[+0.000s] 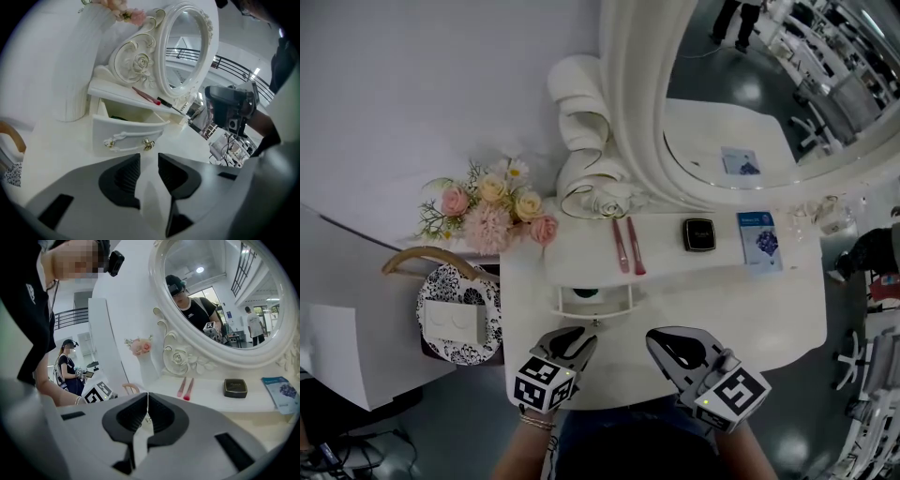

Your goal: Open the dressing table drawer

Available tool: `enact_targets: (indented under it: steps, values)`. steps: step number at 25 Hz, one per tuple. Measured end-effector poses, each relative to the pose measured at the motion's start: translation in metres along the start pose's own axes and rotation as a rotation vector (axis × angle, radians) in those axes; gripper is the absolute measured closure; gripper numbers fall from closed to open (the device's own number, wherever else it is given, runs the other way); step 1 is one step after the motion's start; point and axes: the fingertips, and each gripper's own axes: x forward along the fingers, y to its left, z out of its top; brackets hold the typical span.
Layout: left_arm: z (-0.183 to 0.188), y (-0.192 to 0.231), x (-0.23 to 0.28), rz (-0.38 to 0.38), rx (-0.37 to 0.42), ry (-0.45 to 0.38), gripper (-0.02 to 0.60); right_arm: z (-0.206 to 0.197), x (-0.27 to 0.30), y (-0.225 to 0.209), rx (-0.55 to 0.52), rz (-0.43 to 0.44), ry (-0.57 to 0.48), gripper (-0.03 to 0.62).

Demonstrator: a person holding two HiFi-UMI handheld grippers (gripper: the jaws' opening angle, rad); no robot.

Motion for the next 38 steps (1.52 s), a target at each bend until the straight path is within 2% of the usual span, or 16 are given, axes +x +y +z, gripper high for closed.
enact_targets:
  steps: [5, 16, 21, 30, 35, 38]
  values:
    - [0.006, -0.004, -0.017, 0.001, 0.013, -0.034, 0.457, -0.001, 0.006, 0.008, -0.001, 0.019, -0.006, 0.574]
    - [0.046, -0.033, -0.041, 0.042, 0.088, -0.160, 0.540, -0.003, -0.016, -0.008, -0.062, 0.032, 0.013, 0.574]
    - [0.064, -0.055, -0.039, 0.054, 0.147, -0.182, 0.552, 0.014, -0.035, -0.016, -0.070, 0.053, -0.041, 0.574]
    - [0.098, -0.089, -0.039, 0.088, 0.219, -0.245, 0.560, 0.018, -0.073, -0.048, -0.116, 0.011, -0.049, 0.574]
    - [0.121, -0.101, -0.046, 0.087, 0.236, -0.293, 0.560, 0.038, -0.090, -0.058, -0.110, -0.013, -0.133, 0.574]
    - [0.133, -0.106, -0.052, 0.092, 0.247, -0.320, 0.560, 0.041, -0.099, -0.064, -0.127, -0.030, -0.125, 0.574]
